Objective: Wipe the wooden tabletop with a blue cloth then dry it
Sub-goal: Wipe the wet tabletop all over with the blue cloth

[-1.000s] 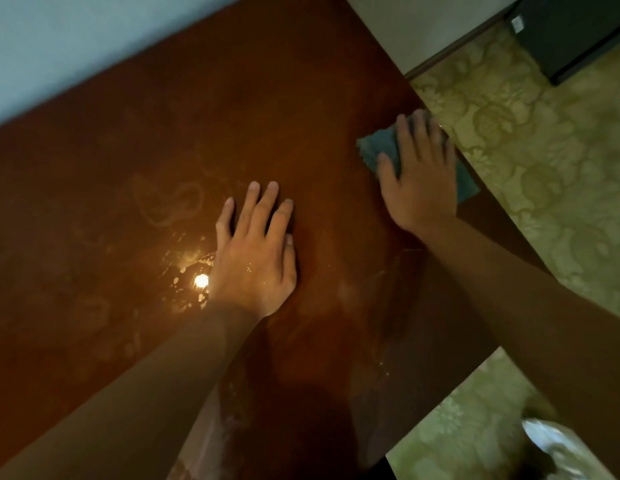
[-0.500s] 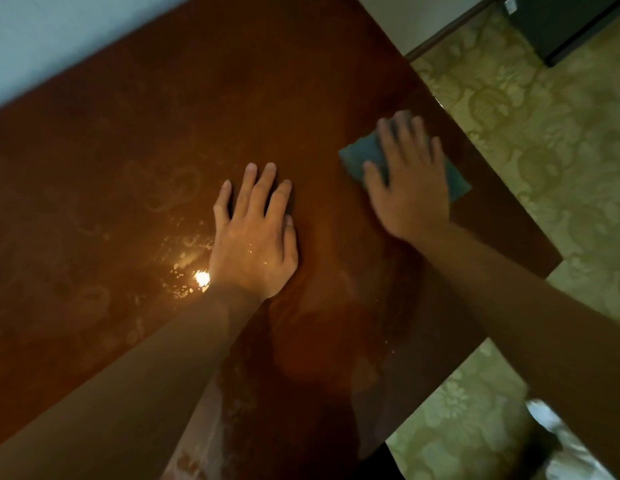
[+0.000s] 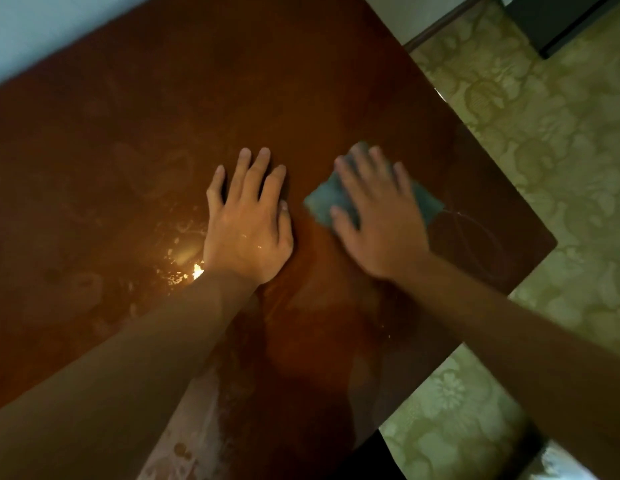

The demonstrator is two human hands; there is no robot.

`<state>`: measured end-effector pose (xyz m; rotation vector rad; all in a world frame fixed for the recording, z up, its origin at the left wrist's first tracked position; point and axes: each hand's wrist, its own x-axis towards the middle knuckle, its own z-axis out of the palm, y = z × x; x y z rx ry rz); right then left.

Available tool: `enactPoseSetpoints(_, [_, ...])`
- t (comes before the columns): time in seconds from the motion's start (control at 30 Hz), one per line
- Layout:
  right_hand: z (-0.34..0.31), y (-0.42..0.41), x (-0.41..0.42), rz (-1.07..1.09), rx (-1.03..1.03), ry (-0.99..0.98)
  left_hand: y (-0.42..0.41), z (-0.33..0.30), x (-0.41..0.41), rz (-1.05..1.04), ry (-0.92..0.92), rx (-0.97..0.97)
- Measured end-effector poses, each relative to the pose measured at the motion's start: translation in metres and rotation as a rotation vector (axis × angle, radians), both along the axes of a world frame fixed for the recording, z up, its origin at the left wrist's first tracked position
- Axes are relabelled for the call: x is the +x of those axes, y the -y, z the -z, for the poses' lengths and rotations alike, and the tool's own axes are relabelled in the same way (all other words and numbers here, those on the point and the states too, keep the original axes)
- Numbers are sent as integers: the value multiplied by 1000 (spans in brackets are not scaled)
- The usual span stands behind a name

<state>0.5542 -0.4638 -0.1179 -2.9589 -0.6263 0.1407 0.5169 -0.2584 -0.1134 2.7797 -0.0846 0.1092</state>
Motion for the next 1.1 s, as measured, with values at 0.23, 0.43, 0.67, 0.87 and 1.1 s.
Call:
enactPoseSetpoints(0.23, [-7,8,33,360,-34,-8,1,-1,0,-5,-8,-7])
enactPoseSetpoints(0.43, [0,-39,-81,-7,64,-11,0,0,0,3,-18,19])
enactPoseSetpoints(0.67, [-3,34,10,198,3,1,-1,3,0,-1,1,-7])
enactPoseSetpoints(0.87, [0,13,-32,261,-7,40,1,0,0,5,-1,-1])
enactPoseSetpoints(1.1, [8,7,-114,-15,78,12,9,-11,-1,55,24,41])
